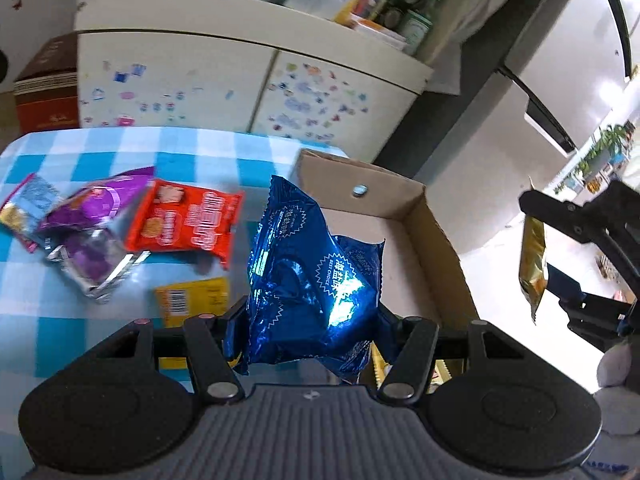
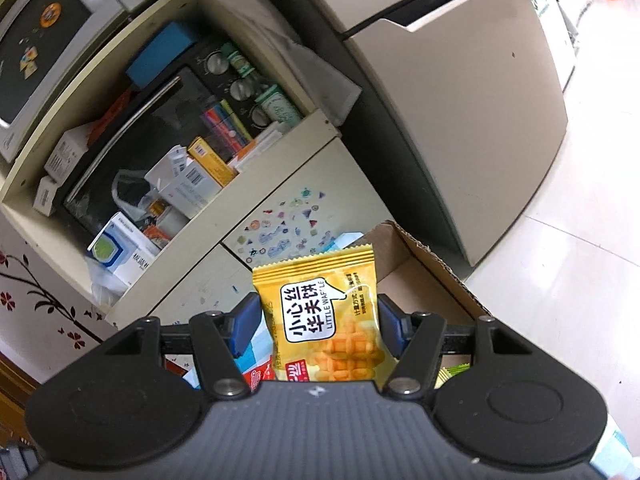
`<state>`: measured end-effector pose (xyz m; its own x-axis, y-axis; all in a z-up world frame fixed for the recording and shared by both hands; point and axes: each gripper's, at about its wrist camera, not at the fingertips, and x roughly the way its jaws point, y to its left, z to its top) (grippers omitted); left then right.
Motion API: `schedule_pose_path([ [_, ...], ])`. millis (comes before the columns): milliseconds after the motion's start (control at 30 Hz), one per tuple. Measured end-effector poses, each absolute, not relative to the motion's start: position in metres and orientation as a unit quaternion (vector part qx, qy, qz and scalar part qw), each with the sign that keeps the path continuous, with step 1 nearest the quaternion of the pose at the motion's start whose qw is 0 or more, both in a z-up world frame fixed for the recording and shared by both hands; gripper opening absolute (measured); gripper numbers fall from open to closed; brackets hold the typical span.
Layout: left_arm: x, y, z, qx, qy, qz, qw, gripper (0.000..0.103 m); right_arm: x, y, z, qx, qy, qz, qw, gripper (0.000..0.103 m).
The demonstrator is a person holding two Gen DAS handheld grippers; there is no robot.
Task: Organize snacks
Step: 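Carry the blue foil and waffle packets into the cardboard box and open both grippers, then withdraw both grippers from the box back over the snack pile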
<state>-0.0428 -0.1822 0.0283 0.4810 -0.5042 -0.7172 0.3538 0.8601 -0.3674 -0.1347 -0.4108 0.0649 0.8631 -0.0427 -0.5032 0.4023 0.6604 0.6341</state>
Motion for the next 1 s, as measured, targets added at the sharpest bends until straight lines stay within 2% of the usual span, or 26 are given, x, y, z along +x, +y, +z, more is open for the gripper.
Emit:
schedule_pose_path([
  [167, -0.042, -0.204, 0.024, -0.073, 0.449, -0.263, 0.851, 0.066, -0.134, -0.414, 0.061, 0.403, 0.231, -0.127, 0.876, 0.064],
  [233, -0.041, -0.212, 0.023, -0.069, 0.451, -0.267, 0.849, 0.070, -0.133, -0.415, 0.060, 0.408, 0.232, -0.127, 0.874, 0.065],
  [300, -0.040, -0.220, 0.022, -0.063, 0.455, -0.272, 0.846, 0.082, -0.133, -0.416, 0.059, 0.412, 0.232, -0.132, 0.871, 0.065],
  [433, -0.042, -0.227, 0.026, -0.039, 0.444, -0.272, 0.853, 0.085, -0.134, -0.418, 0.058, 0.419, 0.230, -0.141, 0.867, 0.077],
  [500, -0.042, -0.225, 0.028, -0.033, 0.440, -0.269, 0.856, 0.090, -0.134, -0.418, 0.058, 0.419, 0.231, -0.145, 0.866, 0.080],
  [900, -0.024, -0.163, 0.048, -0.100, 0.432, -0.238, 0.864, 0.091, -0.125, -0.398, 0.064, 0.380, 0.239, -0.113, 0.886, 0.080],
  [1000, -0.020, -0.147, 0.055, -0.080, 0.423, -0.230, 0.873, 0.091, -0.121, -0.391, 0.065, 0.360, 0.242, -0.113, 0.894, 0.080],
])
